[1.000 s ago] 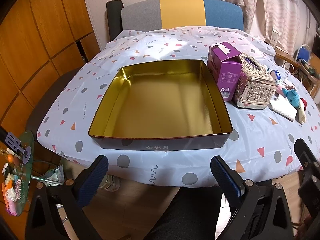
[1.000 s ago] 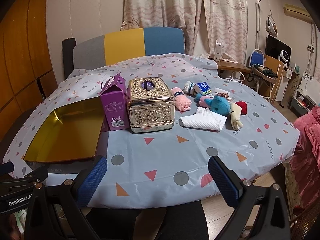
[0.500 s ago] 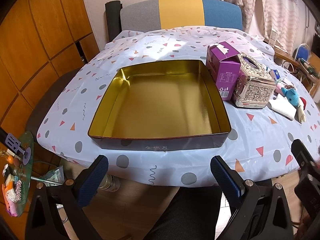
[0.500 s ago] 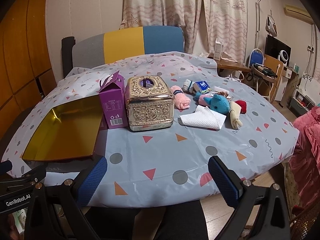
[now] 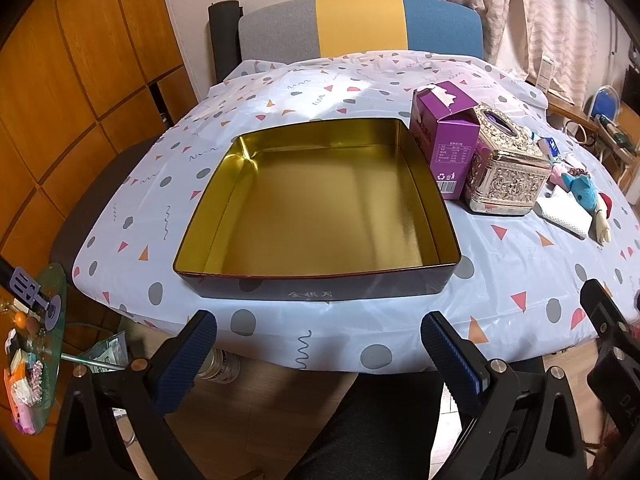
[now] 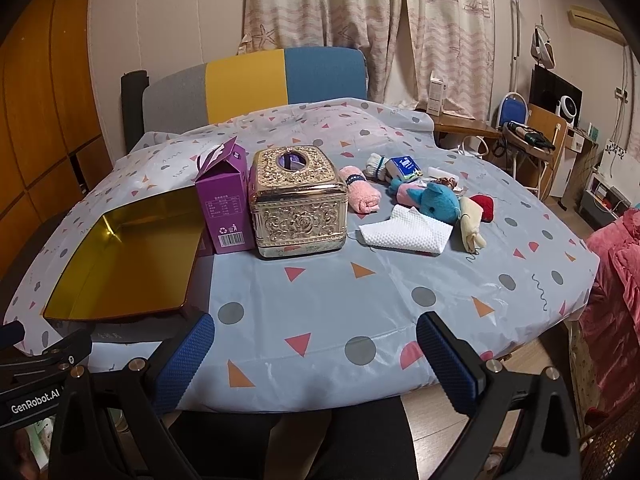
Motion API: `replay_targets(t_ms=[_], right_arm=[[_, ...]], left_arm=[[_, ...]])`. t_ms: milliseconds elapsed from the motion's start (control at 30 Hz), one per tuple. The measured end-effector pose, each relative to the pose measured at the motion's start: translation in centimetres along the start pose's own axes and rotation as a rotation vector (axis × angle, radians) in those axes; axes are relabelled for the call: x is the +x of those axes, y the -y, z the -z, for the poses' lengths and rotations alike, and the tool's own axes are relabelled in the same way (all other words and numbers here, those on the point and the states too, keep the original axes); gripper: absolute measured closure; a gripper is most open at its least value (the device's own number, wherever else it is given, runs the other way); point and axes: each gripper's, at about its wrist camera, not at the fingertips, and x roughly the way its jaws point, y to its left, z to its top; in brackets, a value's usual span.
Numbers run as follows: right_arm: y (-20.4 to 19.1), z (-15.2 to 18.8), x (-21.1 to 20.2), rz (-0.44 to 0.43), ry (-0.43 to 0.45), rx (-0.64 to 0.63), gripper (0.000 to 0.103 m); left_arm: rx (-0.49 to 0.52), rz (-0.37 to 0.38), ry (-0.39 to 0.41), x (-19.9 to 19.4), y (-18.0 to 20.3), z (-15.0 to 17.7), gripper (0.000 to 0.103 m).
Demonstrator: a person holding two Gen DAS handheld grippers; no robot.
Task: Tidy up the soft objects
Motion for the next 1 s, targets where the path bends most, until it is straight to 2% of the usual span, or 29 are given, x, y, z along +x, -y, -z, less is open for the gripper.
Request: replay_targets(t_ms=[767,1000], right_arm=[[0.4,-0.1,0.4,-0.001,-0.016,0.014,0.000],[1.1,-0.2,0.5,-0.007,0.001,0.030,0.000]], left_arm=[[0.019,0.001,-0.015,0.5,0.8,-0.1,0.000],[0.039,0.046,-0.017,0.7,1.6,-0.6,0.000]])
